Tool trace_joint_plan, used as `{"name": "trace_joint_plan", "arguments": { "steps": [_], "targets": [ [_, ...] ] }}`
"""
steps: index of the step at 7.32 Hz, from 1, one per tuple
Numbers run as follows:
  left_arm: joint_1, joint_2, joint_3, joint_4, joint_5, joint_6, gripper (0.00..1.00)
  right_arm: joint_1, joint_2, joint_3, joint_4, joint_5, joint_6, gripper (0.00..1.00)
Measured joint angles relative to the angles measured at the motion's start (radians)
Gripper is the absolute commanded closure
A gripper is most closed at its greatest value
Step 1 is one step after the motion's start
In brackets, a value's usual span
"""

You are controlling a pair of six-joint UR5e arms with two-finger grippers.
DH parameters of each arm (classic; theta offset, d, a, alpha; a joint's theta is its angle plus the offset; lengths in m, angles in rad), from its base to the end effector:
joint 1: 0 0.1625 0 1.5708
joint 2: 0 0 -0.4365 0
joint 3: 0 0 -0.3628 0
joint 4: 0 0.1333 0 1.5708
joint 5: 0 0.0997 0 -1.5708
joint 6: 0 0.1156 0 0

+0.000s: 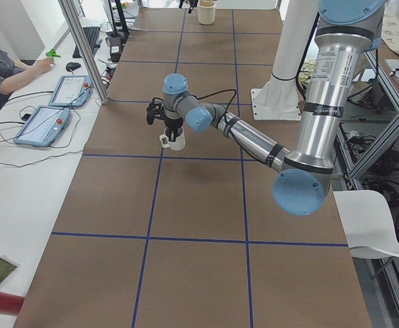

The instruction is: Left arm hands cup to right arm to dump lemon

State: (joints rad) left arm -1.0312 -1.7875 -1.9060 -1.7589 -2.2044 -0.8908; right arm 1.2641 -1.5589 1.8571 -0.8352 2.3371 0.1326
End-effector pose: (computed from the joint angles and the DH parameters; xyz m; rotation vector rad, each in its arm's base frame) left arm 0.2214 -0.4959 0.4001 0.1431 0.9227 -0.0910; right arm -0.0926 -0.4684 0.4493 0.8115 -0.8988 -0.5477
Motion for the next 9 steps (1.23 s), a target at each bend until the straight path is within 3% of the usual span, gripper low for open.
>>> {"name": "trace_joint_plan", "arguments": {
  "steps": [3,4,7,9],
  "targets": [
    [0.024,-0.169,0.006,0.009,-0.01,-0.233,1.0,-0.196,0.206,-0.051,0.011,-0.136,0.083,0.09],
    [0.039,-0.213,0.012,0.01,-0.017,-0.278,1.0,-0.266,0.264,-0.062,0.012,-0.219,0.118,0.09],
    [0.111,-0.366,0.048,0.009,-0.02,-0.46,1.0,-0.507,0.383,-0.066,0.032,-0.599,0.157,0.1],
    [0.146,-0.426,0.052,0.008,-0.015,-0.546,1.0,-0.641,0.403,-0.074,0.168,-0.818,0.172,0.09]
  ]
}}
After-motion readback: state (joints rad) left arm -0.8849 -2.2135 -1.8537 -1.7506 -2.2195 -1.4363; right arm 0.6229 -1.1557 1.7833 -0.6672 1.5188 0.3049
